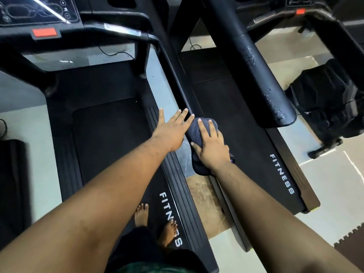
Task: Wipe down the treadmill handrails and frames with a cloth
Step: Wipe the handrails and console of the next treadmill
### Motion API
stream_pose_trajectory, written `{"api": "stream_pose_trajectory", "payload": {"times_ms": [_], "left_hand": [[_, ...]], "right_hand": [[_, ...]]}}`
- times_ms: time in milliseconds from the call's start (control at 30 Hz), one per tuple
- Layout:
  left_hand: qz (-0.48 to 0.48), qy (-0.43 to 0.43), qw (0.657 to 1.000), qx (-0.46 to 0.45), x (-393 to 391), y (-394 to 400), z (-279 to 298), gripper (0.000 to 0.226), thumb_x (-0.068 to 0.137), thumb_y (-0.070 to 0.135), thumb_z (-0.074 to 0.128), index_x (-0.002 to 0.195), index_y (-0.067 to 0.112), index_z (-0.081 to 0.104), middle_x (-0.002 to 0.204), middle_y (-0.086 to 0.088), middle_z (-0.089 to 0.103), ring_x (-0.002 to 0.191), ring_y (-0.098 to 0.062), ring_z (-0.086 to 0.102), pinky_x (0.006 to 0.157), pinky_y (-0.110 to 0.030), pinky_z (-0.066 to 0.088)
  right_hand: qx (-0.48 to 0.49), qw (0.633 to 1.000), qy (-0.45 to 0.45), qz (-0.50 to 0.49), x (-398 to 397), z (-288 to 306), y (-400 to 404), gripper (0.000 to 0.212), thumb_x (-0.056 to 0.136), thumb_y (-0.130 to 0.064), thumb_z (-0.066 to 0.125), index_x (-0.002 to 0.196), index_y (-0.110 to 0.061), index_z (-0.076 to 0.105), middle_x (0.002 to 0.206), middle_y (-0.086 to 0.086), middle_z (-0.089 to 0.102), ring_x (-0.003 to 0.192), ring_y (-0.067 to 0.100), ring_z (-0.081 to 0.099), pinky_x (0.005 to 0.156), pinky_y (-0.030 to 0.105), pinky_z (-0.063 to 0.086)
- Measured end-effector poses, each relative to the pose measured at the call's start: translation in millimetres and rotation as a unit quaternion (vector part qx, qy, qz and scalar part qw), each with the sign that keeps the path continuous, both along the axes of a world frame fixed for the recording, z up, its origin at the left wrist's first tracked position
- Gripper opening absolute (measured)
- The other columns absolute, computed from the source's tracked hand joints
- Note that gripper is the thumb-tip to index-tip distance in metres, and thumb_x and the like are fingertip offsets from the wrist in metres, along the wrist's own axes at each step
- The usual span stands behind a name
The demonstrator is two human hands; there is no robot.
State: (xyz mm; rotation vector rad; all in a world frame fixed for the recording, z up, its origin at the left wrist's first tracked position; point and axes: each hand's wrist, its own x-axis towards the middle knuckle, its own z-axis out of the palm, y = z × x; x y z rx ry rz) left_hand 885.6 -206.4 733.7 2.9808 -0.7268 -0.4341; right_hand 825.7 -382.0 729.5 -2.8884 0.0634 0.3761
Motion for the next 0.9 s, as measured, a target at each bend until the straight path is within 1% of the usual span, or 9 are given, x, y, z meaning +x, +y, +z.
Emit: {"api": "stream_pose_trajectory", "payload": {"times_ms": [167,267,367,467,533,667,767,833,900], "left_hand": [[0.064,0.077,0.991,-0.093,-10,0,-3,0.085,0.101,0.027,0.055,0.165,0.025,-0.001,0.174,-0.001,0.002,0.159,-0.021,0.012,0.123,-0.067,0.003],[0.126,0.181,0.955,-0.197,-26,-8,-4,0.074,0.098,0.030,0.053,0.164,0.026,0.019,0.162,-0.008,0.037,0.142,-0.030,0.045,0.117,-0.050,0.035],[0.182,0.286,0.884,-0.322,-49,-16,2,0.050,0.097,0.026,0.053,0.147,0.024,0.048,0.138,-0.009,0.061,0.117,-0.027,0.061,0.090,-0.033,0.048],[0.249,0.376,0.775,-0.442,-72,-23,18,0.038,0.099,0.022,0.058,0.137,0.018,0.055,0.132,-0.003,0.065,0.121,-0.017,0.060,0.098,-0.028,0.047],[0.272,0.392,0.717,-0.508,-82,-25,29,0.035,0.101,0.023,0.063,0.134,0.015,0.055,0.126,0.003,0.067,0.116,-0.009,0.062,0.089,-0.014,0.047],[0.285,0.301,0.725,-0.551,-99,-32,44,0.034,0.098,0.021,0.071,0.128,0.012,0.060,0.120,0.000,0.071,0.116,-0.015,0.067,0.092,-0.021,0.053],[0.294,0.255,0.733,-0.557,-114,-40,55,0.029,0.097,0.019,0.071,0.124,0.016,0.063,0.116,0.002,0.071,0.112,-0.014,0.067,0.088,-0.023,0.054],[0.300,0.245,0.720,-0.575,-126,-49,63,0.026,0.097,0.016,0.070,0.122,0.017,0.065,0.113,0.002,0.072,0.107,-0.011,0.068,0.083,-0.020,0.055],[0.311,0.237,0.699,-0.599,-136,-60,69,0.023,0.096,0.016,0.070,0.118,0.018,0.066,0.110,0.001,0.074,0.103,-0.010,0.071,0.082,-0.022,0.056]], "right_hand": [[-0.046,0.999,-0.018,-0.022,-11,-1,11,0.076,0.101,-0.054,0.046,0.161,-0.044,-0.001,0.170,0.003,0.011,0.144,0.037,0.030,0.100,0.063,0.041],[-0.057,0.998,-0.029,-0.021,-46,-3,2,0.079,0.101,-0.042,0.051,0.162,-0.042,0.001,0.168,0.002,0.017,0.140,0.036,0.035,0.098,0.059,0.043],[-0.048,0.998,-0.014,-0.041,-73,7,-3,0.076,0.103,-0.037,0.050,0.162,-0.043,0.002,0.167,0.001,0.018,0.137,0.035,0.036,0.099,0.056,0.042],[-0.018,0.999,-0.007,-0.051,-86,26,-8,0.076,0.103,-0.039,0.051,0.162,-0.043,0.004,0.165,0.004,0.020,0.138,0.032,0.033,0.102,0.055,0.040],[0.005,0.999,-0.027,-0.045,-88,37,-7,0.079,0.101,-0.042,0.055,0.162,-0.041,0.005,0.165,0.006,0.019,0.141,0.032,0.031,0.103,0.055,0.039],[0.097,0.993,-0.066,0.000,-100,51,-18,0.091,0.094,-0.055,0.064,0.163,-0.040,0.007,0.167,0.003,0.013,0.145,0.030,0.026,0.109,0.053,0.038],[0.255,0.962,-0.092,-0.015,-112,52,-45,0.102,0.089,-0.054,0.071,0.165,-0.031,0.006,0.164,0.004,0.016,0.147,0.013,0.026,0.116,0.029,0.031],[0.346,0.932,-0.084,-0.070,-112,57,-65,0.108,0.088,-0.052,0.073,0.165,-0.030,0.001,0.156,0.001,0.019,0.136,-0.003,0.035,0.106,0.008,0.032],[0.403,0.902,-0.049,-0.144,-109,65,-79,0.109,0.088,-0.049,0.074,0.165,-0.031,-0.001,0.151,-0.001,0.029,0.118,0.003,0.054,0.090,0.009,0.043]]}}
